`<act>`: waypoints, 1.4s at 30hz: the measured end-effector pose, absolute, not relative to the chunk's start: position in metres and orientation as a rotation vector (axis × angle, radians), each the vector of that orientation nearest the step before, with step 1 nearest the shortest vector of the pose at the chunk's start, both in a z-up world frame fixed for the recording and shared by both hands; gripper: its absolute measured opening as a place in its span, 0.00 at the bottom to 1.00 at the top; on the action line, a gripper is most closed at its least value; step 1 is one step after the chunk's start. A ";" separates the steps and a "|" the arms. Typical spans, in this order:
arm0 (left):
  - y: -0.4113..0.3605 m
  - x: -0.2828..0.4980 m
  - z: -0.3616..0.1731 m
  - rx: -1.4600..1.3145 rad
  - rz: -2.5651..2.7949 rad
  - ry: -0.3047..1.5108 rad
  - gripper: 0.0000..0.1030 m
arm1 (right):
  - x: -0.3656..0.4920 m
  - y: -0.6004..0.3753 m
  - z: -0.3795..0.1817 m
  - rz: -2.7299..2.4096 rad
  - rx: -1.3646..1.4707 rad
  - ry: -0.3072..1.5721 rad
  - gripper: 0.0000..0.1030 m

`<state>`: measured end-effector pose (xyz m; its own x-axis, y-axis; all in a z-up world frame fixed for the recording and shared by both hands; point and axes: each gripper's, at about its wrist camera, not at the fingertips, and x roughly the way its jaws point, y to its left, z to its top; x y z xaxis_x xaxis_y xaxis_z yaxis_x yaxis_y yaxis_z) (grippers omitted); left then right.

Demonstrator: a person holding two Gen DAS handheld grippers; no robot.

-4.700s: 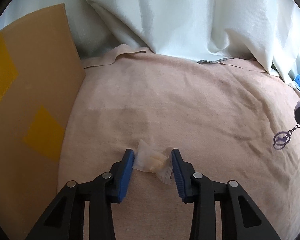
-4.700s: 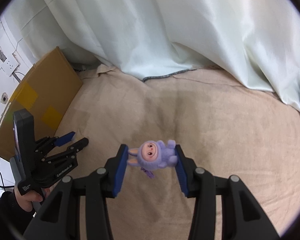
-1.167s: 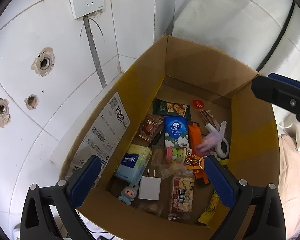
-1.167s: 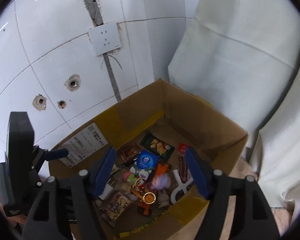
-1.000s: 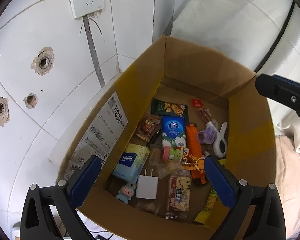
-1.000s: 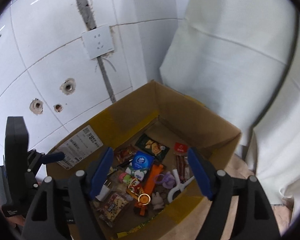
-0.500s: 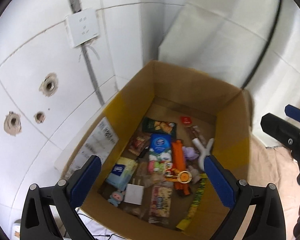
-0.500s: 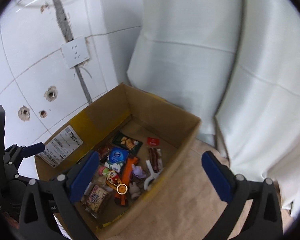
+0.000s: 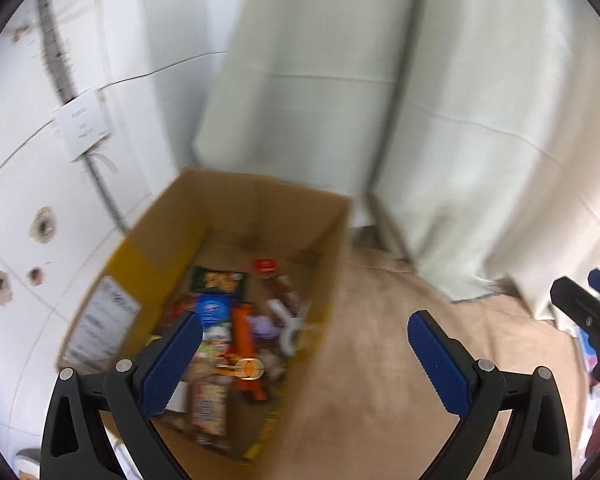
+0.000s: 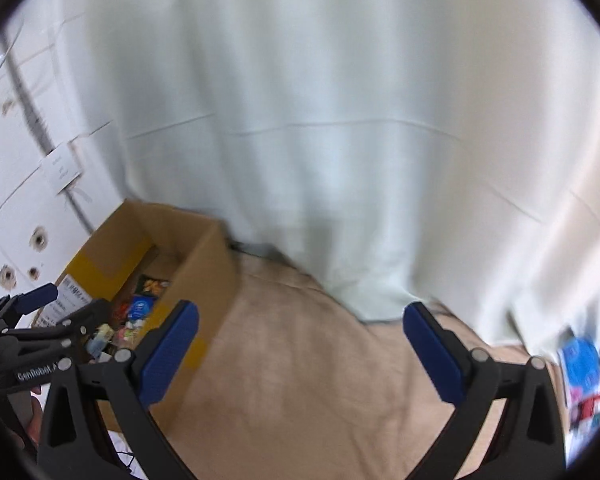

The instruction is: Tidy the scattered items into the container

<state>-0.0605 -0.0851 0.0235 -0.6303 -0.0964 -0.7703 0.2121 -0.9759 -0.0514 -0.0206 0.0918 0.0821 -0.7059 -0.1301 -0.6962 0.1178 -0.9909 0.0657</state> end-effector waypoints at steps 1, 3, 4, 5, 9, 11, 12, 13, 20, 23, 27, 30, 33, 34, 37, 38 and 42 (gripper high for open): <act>-0.075 -0.062 0.025 1.259 -2.697 0.195 1.00 | -0.016 0.103 0.083 -2.811 1.150 -0.029 1.00; -0.050 -0.065 0.028 1.257 -2.739 0.155 1.00 | -0.005 0.129 0.084 -2.864 1.172 -0.046 1.00; -0.039 -0.065 0.029 1.257 -2.756 0.138 1.00 | 0.001 0.140 0.084 -2.887 1.177 -0.058 1.00; -0.028 -0.065 0.030 1.260 -2.773 0.120 1.00 | 0.007 0.152 0.084 -2.914 1.187 -0.070 1.00; 0.012 -0.063 0.031 1.295 -2.840 0.056 1.00 | 0.032 0.189 0.081 -2.989 1.230 -0.113 1.00; 0.027 -0.060 0.031 1.300 -2.875 0.032 1.00 | 0.047 0.201 0.080 -3.031 1.234 -0.116 1.00; 0.032 -0.058 0.031 1.302 -2.885 0.022 1.00 | 0.054 0.205 0.079 -3.041 1.248 -0.109 1.00; 0.037 -0.056 0.032 1.302 -2.893 0.012 1.00 | 0.059 0.207 0.078 -3.048 1.257 -0.101 1.00; 0.047 -0.037 0.035 1.246 -2.927 -0.037 1.00 | 0.096 0.205 0.080 -3.079 1.252 -0.077 1.00; 0.039 -0.028 0.036 1.234 -2.923 -0.023 1.00 | 0.102 0.204 0.084 -3.079 1.234 -0.121 1.00; 0.029 -0.023 0.036 1.251 -2.898 -0.018 1.00 | 0.104 0.201 0.089 -3.087 1.214 -0.152 1.00; 0.020 -0.020 0.037 1.244 -2.892 0.017 1.00 | 0.102 0.197 0.090 -3.082 1.214 -0.138 1.00; 0.015 -0.017 0.039 1.224 -2.892 0.023 1.00 | 0.100 0.195 0.089 -3.080 1.216 -0.137 1.00; 0.013 -0.017 0.040 1.223 -2.892 0.024 1.00 | 0.100 0.194 0.088 -3.082 1.220 -0.132 1.00; 0.008 -0.017 0.041 1.226 -2.889 0.028 1.00 | 0.097 0.194 0.085 -3.074 1.228 -0.132 1.00; 0.006 -0.017 0.042 1.224 -2.890 0.032 1.00 | 0.096 0.194 0.083 -3.074 1.235 -0.132 1.00; 0.004 -0.017 0.043 1.229 -2.886 0.040 1.00 | 0.094 0.194 0.080 -3.056 1.257 -0.149 1.00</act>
